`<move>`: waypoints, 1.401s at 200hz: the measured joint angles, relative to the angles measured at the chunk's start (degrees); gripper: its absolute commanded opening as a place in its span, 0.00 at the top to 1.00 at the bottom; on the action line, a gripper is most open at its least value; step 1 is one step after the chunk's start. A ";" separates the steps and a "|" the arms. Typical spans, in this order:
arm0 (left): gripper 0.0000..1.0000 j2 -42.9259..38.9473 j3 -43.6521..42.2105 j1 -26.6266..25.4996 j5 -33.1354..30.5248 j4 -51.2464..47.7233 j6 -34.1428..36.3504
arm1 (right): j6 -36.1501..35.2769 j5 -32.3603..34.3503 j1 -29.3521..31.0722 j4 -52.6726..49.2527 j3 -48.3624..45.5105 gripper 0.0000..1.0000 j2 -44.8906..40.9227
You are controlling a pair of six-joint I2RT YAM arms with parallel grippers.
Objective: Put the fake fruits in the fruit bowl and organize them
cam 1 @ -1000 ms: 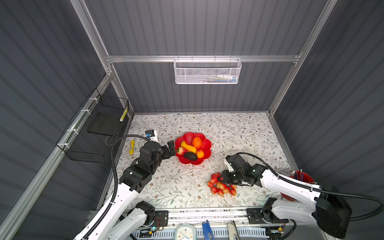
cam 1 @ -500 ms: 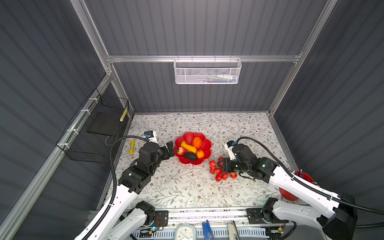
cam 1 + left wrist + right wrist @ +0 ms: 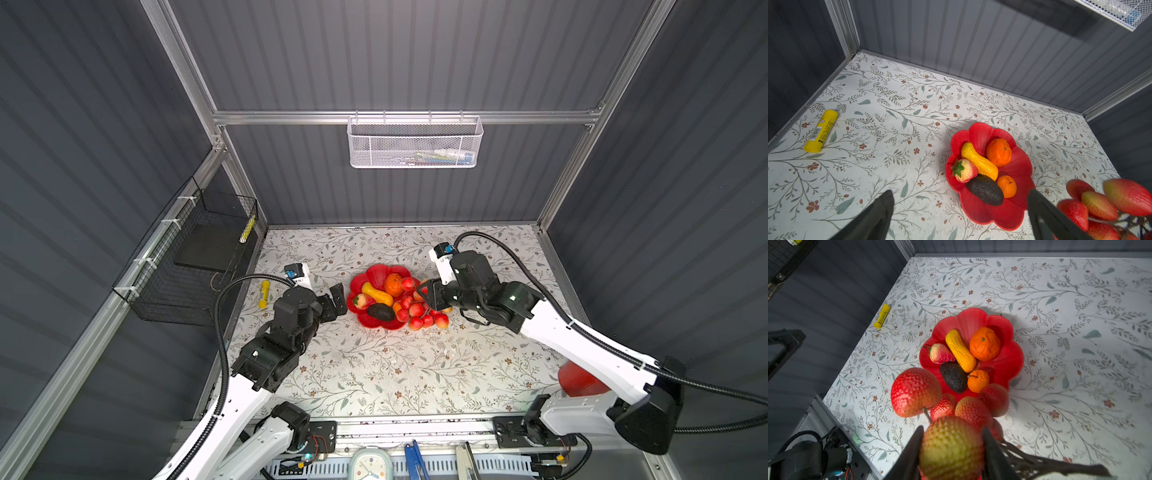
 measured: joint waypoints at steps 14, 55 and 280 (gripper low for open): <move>0.00 0.02 0.00 0.00 0.76 0.00 0.22 | -0.42 -0.96 0.00 2.01 2.21 0.75 3.96; 0.00 0.00 -0.33 0.00 5.05 0.28 2.25 | -0.94 -3.87 -0.46 6.21 8.07 0.74 15.76; 0.00 9.75 -16.44 0.04 -8.81 26.10 19.82 | -10.05 11.69 -19.45 20.50 -26.75 0.01 -14.49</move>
